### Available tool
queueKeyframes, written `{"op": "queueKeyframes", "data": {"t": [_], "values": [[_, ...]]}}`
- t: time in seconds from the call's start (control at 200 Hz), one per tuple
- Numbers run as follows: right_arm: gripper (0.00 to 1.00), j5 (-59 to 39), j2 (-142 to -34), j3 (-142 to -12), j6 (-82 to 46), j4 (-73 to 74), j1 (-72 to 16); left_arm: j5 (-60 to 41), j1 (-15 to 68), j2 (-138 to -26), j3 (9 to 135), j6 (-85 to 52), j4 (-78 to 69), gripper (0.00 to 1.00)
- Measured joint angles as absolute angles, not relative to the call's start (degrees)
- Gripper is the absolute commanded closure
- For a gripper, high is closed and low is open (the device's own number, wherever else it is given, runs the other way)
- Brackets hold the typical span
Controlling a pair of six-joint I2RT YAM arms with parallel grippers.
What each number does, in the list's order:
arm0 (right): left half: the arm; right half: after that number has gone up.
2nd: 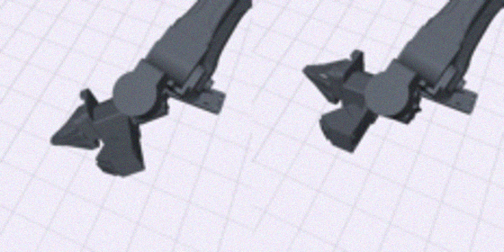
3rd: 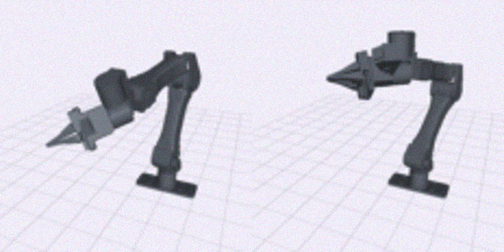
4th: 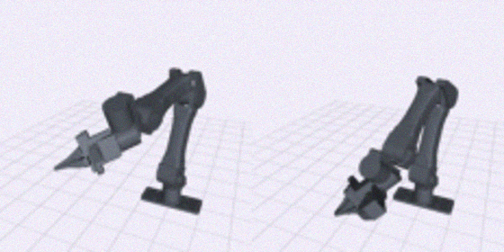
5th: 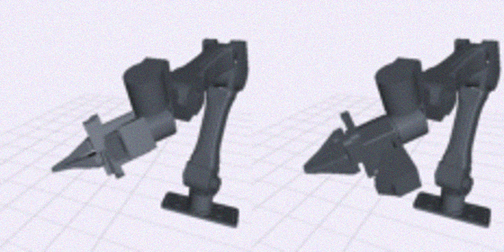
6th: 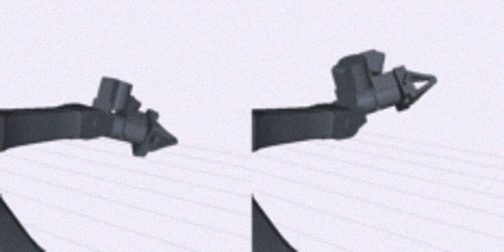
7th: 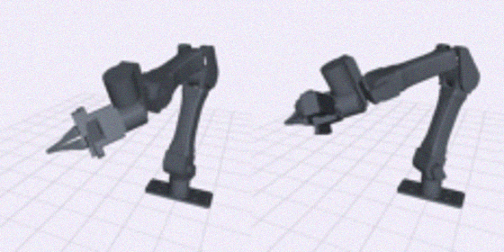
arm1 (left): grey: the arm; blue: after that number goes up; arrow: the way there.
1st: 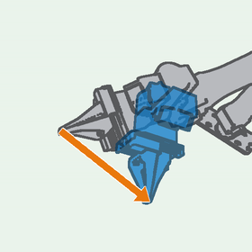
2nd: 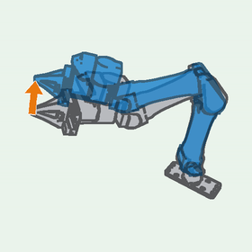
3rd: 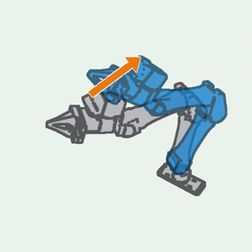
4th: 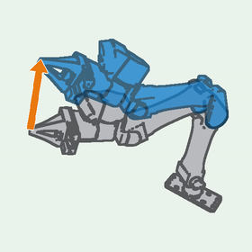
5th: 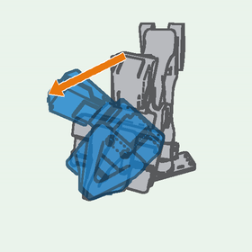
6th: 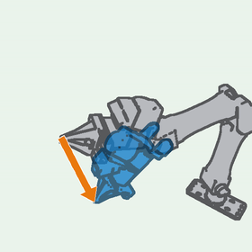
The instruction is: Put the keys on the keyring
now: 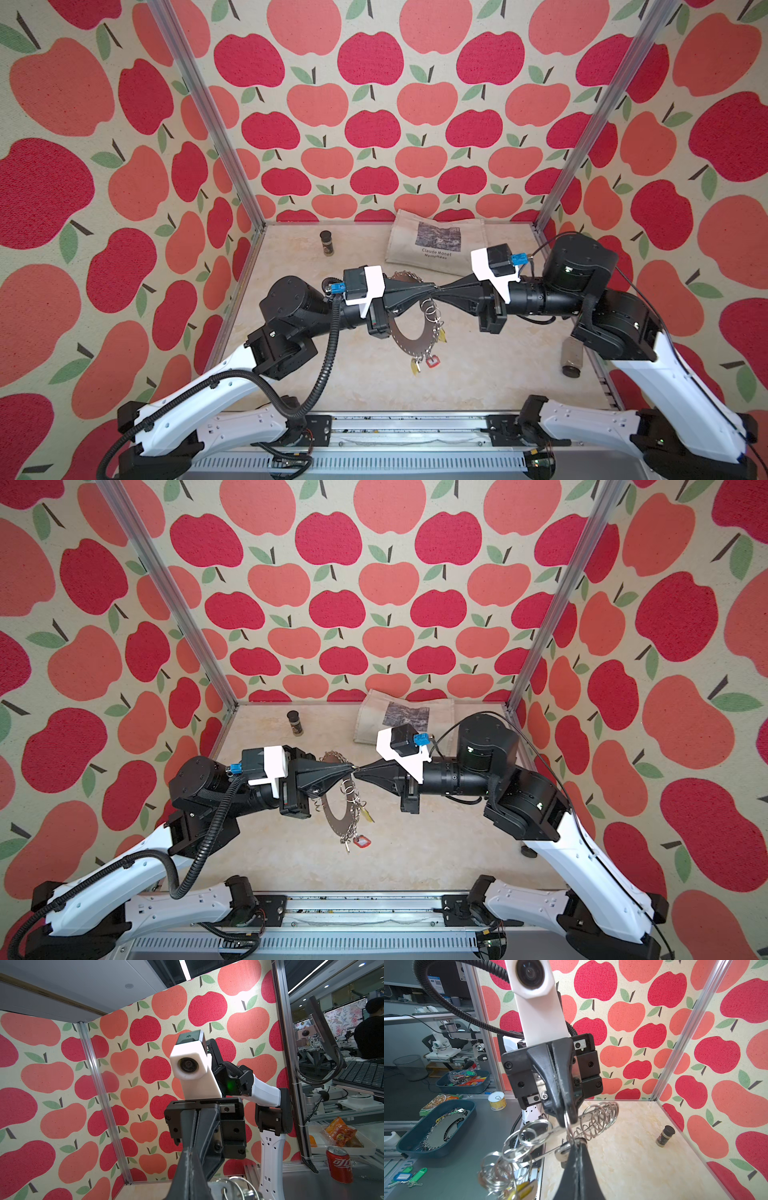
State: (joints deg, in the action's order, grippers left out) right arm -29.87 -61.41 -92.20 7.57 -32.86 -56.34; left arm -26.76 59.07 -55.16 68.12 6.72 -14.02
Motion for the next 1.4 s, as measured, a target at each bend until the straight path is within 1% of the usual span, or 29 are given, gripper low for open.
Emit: {"op": "queueKeyframes", "data": {"t": [0.085, 0.145, 0.195, 0.225, 0.26, 0.34, 0.625, 0.74, 0.865, 1.131, 1.221, 1.401], "values": [[1.00, -29.65, -61.39, -92.20, 7.62, -32.93, -56.34, -27.14, 58.85, -55.16, 68.03, 6.28, -14.20, 1.00], [0.96, -29.19, -61.28, -92.23, 7.75, -33.15, -56.36, -27.33, 58.67, -55.16, 67.85, 5.87, -14.37, 1.00], [0.89, -28.56, -61.17, -92.23, 8.03, -33.67, -56.36, -27.44, 58.50, -55.16, 67.64, 5.67, -14.41, 1.00], [0.82, -28.23, -61.06, -92.23, 8.27, -34.13, -56.36, -27.49, 58.39, -55.16, 67.46, 5.56, -14.44, 1.00], [0.77, -27.73, -60.82, -92.23, 8.62, -35.09, -56.36, -27.46, 58.28, -55.16, 67.33, 5.43, -14.50, 1.00], [0.75, -26.81, -60.29, -92.23, 9.15, -36.62, -56.36, -27.44, 58.06, -55.16, 67.29, 5.41, -15.07, 1.00], [0.75, -26.41, -57.58, -92.20, 9.26, -36.36, -56.36, -27.53, 57.93, -55.16, 67.05, 4.99, -16.19, 1.00], [0.77, -26.41, -57.10, -91.96, 9.08, -34.37, -56.36, -27.57, 57.93, -55.16, 67.05, 4.75, -16.16, 1.00], [0.80, -26.72, -57.17, -91.57, 8.58, -32.73, -56.36, -27.94, 57.93, -55.16, 67.05, 4.21, -16.16, 1.00], [0.81, -29.04, -59.24, -91.13, 7.29, -29.80, -56.36, -29.06, 57.93, -55.53, 67.05, 3.88, -16.10, 1.00], [0.83, -29.45, -59.53, -91.09, 6.94, -29.26, -56.36, -29.06, 57.93, -55.59, 67.05, 3.88, -16.10, 1.00], [0.90, -29.98, -59.83, -91.09, 6.52, -28.32, -56.36, -29.28, 57.93, -55.55, 67.07, 3.88, -16.14, 1.00]]}}
